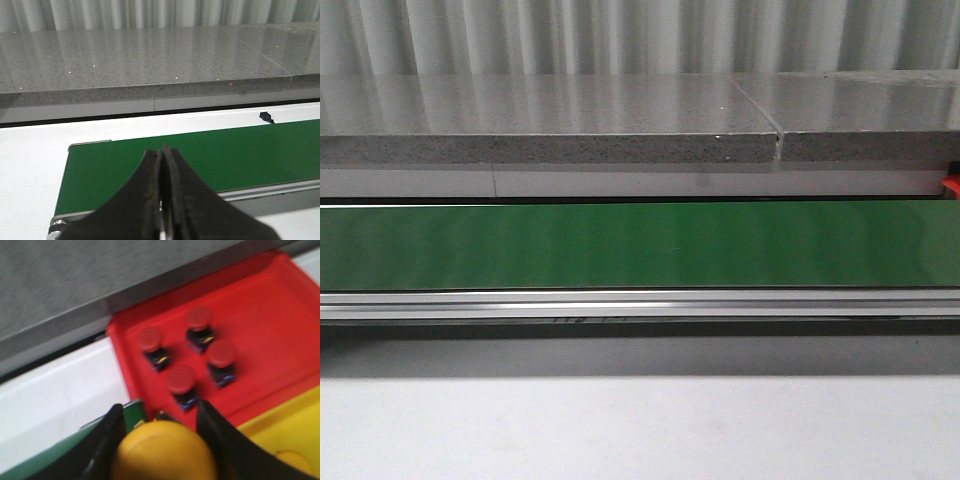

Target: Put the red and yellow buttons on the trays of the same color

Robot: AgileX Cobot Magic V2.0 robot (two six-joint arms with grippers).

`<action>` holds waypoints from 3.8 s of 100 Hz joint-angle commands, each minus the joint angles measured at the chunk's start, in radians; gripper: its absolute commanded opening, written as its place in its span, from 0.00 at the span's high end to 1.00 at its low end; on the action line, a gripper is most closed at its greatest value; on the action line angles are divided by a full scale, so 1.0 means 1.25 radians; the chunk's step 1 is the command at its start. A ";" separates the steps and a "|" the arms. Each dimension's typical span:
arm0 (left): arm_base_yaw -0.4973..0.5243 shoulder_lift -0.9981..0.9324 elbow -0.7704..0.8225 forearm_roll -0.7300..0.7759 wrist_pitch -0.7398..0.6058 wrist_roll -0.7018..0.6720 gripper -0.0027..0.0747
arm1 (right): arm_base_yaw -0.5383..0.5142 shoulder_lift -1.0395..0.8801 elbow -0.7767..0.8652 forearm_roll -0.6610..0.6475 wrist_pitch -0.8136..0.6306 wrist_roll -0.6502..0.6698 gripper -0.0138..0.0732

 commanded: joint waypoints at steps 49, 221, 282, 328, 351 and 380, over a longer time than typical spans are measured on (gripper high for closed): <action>-0.007 0.010 -0.018 -0.008 -0.057 -0.003 0.99 | -0.331 0.102 0.031 0.009 -0.084 0.067 0.67; -0.007 0.010 -0.018 -0.008 -0.057 -0.003 0.99 | -0.286 0.203 0.231 0.008 -0.192 0.045 0.53; -0.007 0.010 -0.018 -0.008 -0.057 -0.003 0.99 | -0.286 0.129 0.226 0.008 -0.211 0.034 0.18; -0.007 0.010 -0.018 -0.008 -0.057 -0.003 0.99 | -0.140 -0.047 0.144 0.046 -0.194 0.028 0.18; -0.007 0.010 -0.018 -0.008 -0.057 -0.003 0.99 | 0.038 -0.124 0.133 0.039 -0.205 0.001 0.18; -0.007 0.010 -0.018 -0.008 -0.057 -0.003 0.99 | 0.258 -0.234 0.136 0.036 -0.207 -0.079 0.18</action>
